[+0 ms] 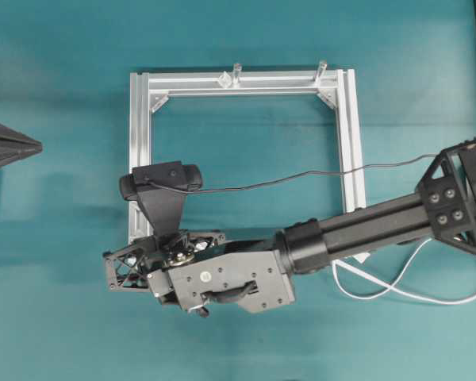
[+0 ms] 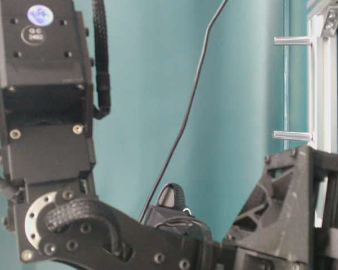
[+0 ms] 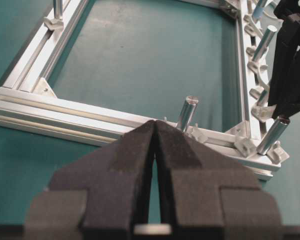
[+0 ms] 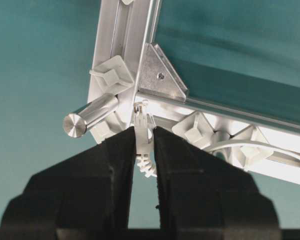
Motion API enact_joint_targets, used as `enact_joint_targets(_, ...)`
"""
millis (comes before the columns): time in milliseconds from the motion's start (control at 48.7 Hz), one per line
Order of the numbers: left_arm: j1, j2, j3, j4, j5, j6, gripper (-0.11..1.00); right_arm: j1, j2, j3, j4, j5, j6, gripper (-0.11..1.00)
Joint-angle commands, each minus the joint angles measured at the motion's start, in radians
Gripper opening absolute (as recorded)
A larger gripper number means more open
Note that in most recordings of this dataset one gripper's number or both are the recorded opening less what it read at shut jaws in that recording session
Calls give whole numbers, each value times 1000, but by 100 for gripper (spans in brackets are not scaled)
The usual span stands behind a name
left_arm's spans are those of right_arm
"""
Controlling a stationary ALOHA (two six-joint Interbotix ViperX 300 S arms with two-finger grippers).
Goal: Move the cable alternately left and right between 8 closely spaced pins so it hooks onto each one.
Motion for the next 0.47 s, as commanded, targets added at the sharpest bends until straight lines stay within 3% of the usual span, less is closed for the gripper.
enact_joint_targets(0, 3, 9, -11, 3, -8, -2, 0, 18, -23, -25, -2, -3, 2, 14)
enact_joint_targets(452, 3, 9, -11, 3, -8, -2, 0, 87, -21, -29, 0, -5, 94, 14)
